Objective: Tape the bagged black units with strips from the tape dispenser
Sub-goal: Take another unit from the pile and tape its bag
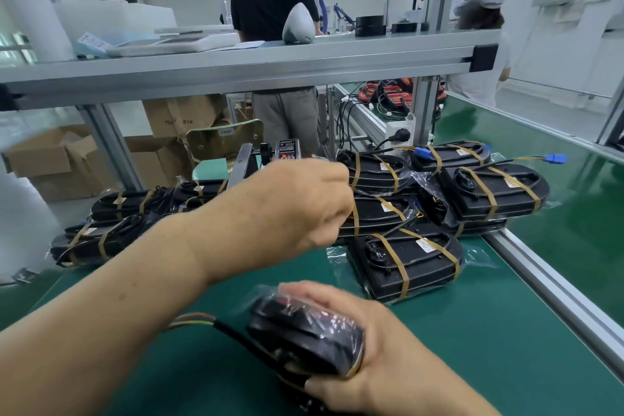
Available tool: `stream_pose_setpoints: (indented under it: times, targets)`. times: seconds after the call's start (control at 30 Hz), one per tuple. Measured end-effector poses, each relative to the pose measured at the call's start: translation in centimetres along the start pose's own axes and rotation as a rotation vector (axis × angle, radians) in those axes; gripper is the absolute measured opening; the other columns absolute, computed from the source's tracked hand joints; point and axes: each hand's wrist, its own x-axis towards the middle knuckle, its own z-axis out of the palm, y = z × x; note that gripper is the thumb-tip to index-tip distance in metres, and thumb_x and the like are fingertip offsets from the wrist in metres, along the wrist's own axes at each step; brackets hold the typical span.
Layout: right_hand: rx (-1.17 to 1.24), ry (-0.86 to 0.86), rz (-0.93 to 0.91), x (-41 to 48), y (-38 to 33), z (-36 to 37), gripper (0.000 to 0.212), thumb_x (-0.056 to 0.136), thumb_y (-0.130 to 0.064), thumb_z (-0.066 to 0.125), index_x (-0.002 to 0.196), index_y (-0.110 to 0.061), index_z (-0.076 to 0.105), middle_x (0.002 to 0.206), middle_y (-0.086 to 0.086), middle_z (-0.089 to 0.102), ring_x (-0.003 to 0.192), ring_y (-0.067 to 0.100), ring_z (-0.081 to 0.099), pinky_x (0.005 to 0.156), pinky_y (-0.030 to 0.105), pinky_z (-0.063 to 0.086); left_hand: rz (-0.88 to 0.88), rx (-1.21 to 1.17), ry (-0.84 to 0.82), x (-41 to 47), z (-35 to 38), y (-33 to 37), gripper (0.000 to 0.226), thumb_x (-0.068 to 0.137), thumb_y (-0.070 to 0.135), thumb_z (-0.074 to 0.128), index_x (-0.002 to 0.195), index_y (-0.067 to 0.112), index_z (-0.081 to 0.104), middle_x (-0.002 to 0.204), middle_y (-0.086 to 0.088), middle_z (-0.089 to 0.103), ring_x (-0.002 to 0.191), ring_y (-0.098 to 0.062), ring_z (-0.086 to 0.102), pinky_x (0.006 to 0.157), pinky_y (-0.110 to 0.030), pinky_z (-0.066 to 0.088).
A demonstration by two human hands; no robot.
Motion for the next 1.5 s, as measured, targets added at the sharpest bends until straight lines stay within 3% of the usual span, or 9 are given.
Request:
stream_pose_setpoints:
  times: [0.1, 0.3, 0.57, 0.77, 1.0, 1.17, 1.33, 1.4, 1.5]
  targets:
    - [0.044, 0.07, 0.005, -0.2, 0.2, -0.3, 0.074, 0.072, 0.0, 0.078, 0.129, -0.043, 0.059, 0.123, -0.005, 0.071, 0.114, 0.019, 0.068, 0.098, 0.023, 0.05, -0.127, -0.324, 0.0, -0.4, -0.9, -0.8, 0.013, 0.09, 0.018, 0.065, 0.087, 0.008, 0.074, 0.084, 0.003, 0.065, 0.077, -0.01, 0.063, 0.072, -0.028, 0.052]
    - [0.085, 0.082, 0.015, -0.1, 0.4, -1.1, 0.074, 0.073, 0.001, 0.076, 0.129, -0.045, 0.058, 0.123, -0.003, 0.07, 0.117, 0.015, 0.066, 0.097, 0.021, 0.048, -0.372, -0.65, -0.307, -3.3, -0.3, -1.8, 0.022, 0.079, 0.025, 0.078, 0.102, 0.022, 0.076, 0.101, 0.01, 0.066, 0.102, -0.013, 0.063, 0.089, -0.03, 0.049]
    - [-0.01, 0.13, 0.016, -0.2, 0.2, -0.7, 0.075, 0.07, -0.009, 0.078, 0.122, -0.059, 0.056, 0.117, -0.014, 0.071, 0.11, 0.003, 0.066, 0.088, 0.009, 0.045, -0.524, -0.682, -0.166, -3.3, 0.9, -0.6, 0.02, 0.068, 0.04, 0.083, 0.079, 0.026, 0.074, 0.086, 0.011, 0.065, 0.079, -0.005, 0.062, 0.069, -0.011, 0.044]
    - [0.002, 0.149, 0.094, -0.3, 0.5, -0.4, 0.077, 0.068, -0.013, 0.081, 0.135, -0.042, 0.053, 0.12, -0.006, 0.071, 0.113, 0.011, 0.067, 0.102, 0.03, 0.049, -0.557, -0.716, -0.295, -2.4, 0.8, -0.7, 0.015, 0.073, 0.031, 0.083, 0.075, 0.026, 0.069, 0.082, 0.013, 0.061, 0.07, 0.001, 0.056, 0.063, -0.011, 0.043]
    - [0.018, 0.137, 0.118, -0.3, 0.5, -0.2, 0.078, 0.071, -0.008, 0.08, 0.138, -0.036, 0.052, 0.123, -0.005, 0.07, 0.113, 0.013, 0.067, 0.107, 0.039, 0.048, -0.294, -0.374, -0.497, -1.4, -1.0, -0.7, 0.014, 0.09, 0.034, 0.067, 0.08, 0.03, 0.057, 0.084, 0.015, 0.054, 0.082, 0.002, 0.051, 0.07, -0.008, 0.037]
    - [0.003, 0.104, 0.081, 0.0, 0.4, -0.3, 0.074, 0.076, -0.011, 0.076, 0.137, -0.044, 0.05, 0.124, -0.005, 0.069, 0.111, 0.031, 0.067, 0.105, 0.048, 0.049, -0.033, 0.214, -0.657, -0.1, -0.4, 0.4, 0.02, 0.102, 0.038, 0.04, 0.088, 0.03, 0.027, 0.082, 0.012, 0.028, 0.074, -0.008, 0.035, 0.066, -0.018, 0.03]
    - [-0.037, 0.093, 0.004, 0.1, -0.1, -0.1, 0.07, 0.079, -0.009, 0.072, 0.136, -0.044, 0.051, 0.126, -0.013, 0.067, 0.117, 0.018, 0.065, 0.101, 0.033, 0.05, 0.019, 0.289, -0.67, 0.6, 0.0, 1.5, 0.032, 0.098, 0.017, 0.041, 0.087, 0.028, 0.013, 0.077, 0.009, 0.02, 0.079, -0.015, 0.04, 0.066, -0.029, 0.039]
    - [-0.054, 0.098, 0.008, 0.1, -0.3, -0.1, 0.068, 0.079, -0.011, 0.073, 0.132, -0.047, 0.052, 0.119, -0.017, 0.07, 0.108, 0.03, 0.068, 0.097, 0.037, 0.053, 0.01, 0.252, -0.608, 0.4, -0.2, 1.5, 0.034, 0.096, 0.015, 0.041, 0.086, 0.03, 0.012, 0.08, 0.008, 0.024, 0.08, -0.017, 0.043, 0.065, -0.031, 0.042]
    - [-0.046, 0.074, 0.023, 0.4, -0.7, -0.4, 0.05, 0.075, -0.011, 0.072, 0.112, -0.042, 0.061, 0.08, -0.009, 0.065, 0.069, 0.016, 0.057, 0.068, 0.032, 0.047, 0.194, 0.239, -0.435, -0.2, -0.6, 0.9, 0.018, 0.088, 0.009, 0.049, 0.092, 0.023, 0.038, 0.081, 0.004, 0.039, 0.073, -0.02, 0.049, 0.055, -0.034, 0.045]
